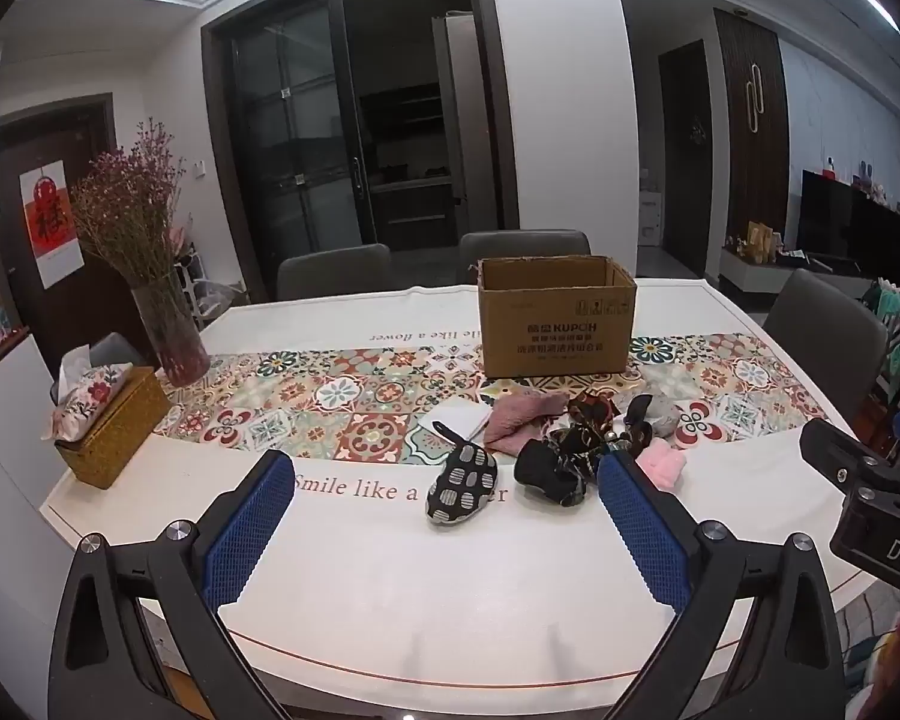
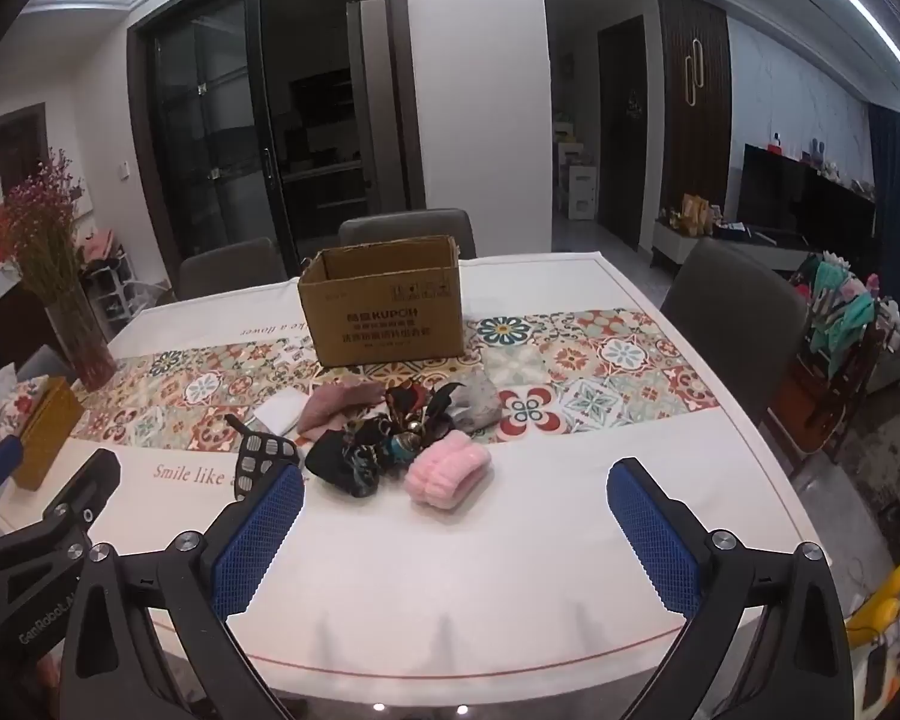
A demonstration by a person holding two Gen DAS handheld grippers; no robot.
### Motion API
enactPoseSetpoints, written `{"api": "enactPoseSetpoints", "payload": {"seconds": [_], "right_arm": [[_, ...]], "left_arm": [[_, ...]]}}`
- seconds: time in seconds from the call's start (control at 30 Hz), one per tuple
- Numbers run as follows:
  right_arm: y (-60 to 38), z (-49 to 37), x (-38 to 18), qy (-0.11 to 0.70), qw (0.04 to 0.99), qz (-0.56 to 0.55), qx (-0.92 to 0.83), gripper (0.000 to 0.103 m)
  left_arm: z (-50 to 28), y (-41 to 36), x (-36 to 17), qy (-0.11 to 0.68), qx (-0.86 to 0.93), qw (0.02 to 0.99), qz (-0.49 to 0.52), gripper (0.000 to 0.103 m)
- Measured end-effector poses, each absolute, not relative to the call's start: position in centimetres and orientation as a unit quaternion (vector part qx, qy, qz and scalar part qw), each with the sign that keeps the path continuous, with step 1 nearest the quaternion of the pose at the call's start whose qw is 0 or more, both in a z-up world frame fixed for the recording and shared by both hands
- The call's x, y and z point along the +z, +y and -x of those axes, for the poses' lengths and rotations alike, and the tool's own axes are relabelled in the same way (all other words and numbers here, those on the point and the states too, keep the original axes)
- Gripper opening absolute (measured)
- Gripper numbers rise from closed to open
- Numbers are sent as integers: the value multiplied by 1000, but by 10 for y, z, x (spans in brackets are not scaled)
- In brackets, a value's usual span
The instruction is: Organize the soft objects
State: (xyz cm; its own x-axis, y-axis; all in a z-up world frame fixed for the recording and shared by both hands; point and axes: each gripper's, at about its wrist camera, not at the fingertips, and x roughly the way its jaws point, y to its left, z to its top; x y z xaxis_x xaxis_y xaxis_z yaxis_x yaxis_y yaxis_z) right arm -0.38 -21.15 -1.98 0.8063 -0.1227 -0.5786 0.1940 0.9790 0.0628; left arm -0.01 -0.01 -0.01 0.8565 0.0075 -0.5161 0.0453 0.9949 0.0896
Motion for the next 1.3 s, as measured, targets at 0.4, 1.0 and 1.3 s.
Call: {"api": "enactPoseSetpoints", "payload": {"seconds": [0.4,1.0,1.3], "right_arm": [[-211,8,-16,298,948,-68,-85,102],[-210,11,-13,296,949,-64,-84,102],[-209,11,-11,295,950,-62,-84,102]], "left_arm": [[10,-3,4,246,2,968,-58,103],[10,0,2,251,4,966,-57,103],[10,2,4,250,3,967,-56,103]]}}
